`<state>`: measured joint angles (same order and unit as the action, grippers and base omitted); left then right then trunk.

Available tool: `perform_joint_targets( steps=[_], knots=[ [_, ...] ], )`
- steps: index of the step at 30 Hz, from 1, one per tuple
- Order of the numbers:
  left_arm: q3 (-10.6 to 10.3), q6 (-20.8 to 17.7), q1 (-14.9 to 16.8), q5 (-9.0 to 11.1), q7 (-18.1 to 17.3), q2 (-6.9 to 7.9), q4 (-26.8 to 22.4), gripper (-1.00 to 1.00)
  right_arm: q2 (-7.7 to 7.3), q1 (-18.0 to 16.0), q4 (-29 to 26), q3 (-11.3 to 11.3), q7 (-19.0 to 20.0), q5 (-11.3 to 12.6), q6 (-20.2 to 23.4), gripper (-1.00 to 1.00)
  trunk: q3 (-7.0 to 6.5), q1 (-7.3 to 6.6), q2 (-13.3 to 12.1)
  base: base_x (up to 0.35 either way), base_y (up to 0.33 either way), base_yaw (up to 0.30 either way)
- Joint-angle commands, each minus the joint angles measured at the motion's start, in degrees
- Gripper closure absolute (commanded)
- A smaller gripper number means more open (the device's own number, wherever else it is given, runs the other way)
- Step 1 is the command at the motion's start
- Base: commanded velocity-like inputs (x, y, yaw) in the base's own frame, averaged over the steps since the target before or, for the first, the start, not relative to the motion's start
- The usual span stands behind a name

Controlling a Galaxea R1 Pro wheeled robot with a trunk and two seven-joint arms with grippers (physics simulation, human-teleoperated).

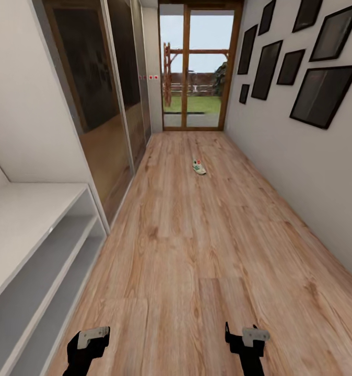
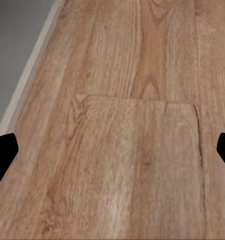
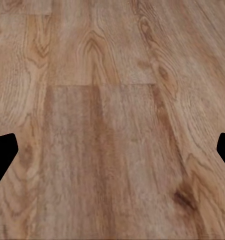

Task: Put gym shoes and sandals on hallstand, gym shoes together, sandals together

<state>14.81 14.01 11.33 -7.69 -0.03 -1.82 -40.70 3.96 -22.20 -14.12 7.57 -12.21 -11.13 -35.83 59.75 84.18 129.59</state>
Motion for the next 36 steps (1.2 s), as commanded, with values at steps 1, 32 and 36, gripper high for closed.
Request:
perform_joint_targets(
  steps=[1,32,36],
  knots=[
    [0.2,0.2,0.1,-0.6,0.0,-0.06,0.0,-1.0,0.01,0.0,0.0,0.3,-0.3,-0.6,-0.1,-1.0,0.05,0.03,0.0,0.338,0.099,0.0],
    [-0.7,-0.1,0.1,-0.8,-0.4,0.09,0.0,-1.0,-0.02,0.0,-0.2,0.4,-0.4,-0.6,-0.2,-1.0,0.05,0.03,0.0,0.339,0.037,-0.059],
    [-0.6,-0.1,0.1,-0.7,-0.4,0.14,0.0,-1.0,0.06,0.0,-0.2,0.4,-0.4,-0.6,-0.2,-1.0,0.05,0.03,0.0,0.339,0.0,-0.041]
  ],
)
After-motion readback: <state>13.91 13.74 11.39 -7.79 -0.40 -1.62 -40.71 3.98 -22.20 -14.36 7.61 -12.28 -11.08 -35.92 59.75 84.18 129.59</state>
